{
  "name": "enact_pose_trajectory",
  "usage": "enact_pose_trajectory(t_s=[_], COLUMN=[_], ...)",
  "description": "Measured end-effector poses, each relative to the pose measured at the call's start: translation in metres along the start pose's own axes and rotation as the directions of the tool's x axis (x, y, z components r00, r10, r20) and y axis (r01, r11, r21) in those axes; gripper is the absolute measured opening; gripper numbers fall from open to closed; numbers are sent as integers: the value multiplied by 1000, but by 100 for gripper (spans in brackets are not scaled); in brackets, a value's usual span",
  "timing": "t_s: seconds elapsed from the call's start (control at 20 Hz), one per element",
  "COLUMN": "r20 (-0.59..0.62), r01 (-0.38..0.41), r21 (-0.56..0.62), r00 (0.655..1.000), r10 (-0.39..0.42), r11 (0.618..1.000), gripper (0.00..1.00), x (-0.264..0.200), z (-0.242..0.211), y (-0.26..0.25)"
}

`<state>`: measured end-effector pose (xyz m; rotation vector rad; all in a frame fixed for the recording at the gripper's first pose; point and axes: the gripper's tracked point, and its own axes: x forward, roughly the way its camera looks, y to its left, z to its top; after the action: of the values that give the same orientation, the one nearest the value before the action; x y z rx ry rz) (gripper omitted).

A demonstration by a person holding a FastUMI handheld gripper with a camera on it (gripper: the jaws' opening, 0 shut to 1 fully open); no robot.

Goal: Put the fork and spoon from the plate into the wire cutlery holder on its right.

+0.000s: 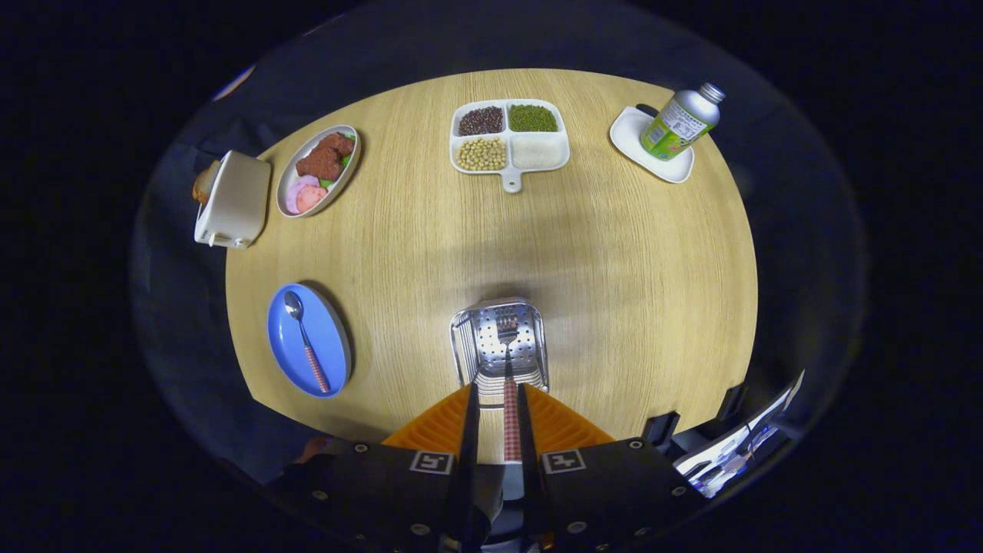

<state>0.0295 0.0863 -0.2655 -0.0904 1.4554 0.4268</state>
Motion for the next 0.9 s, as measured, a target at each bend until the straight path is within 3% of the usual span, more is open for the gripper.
enact_pose_trajectory(t_s=[0.15,0.2,0.4,0.6,0.9], r20=[36,48,76,69,24], r01=[-44,-61,-117,-149,-149], r21=[-3,-13,-77,-153,-245], r00=[998,997,989,985,987], r10=[44,61,123,161,160], r11=[999,998,990,977,958], gripper=[38,47,68,76,79], x=[-9,-11,-13,5,45], z=[-4,-6,-12,-23,-45], y=[29,41,99,158,224])
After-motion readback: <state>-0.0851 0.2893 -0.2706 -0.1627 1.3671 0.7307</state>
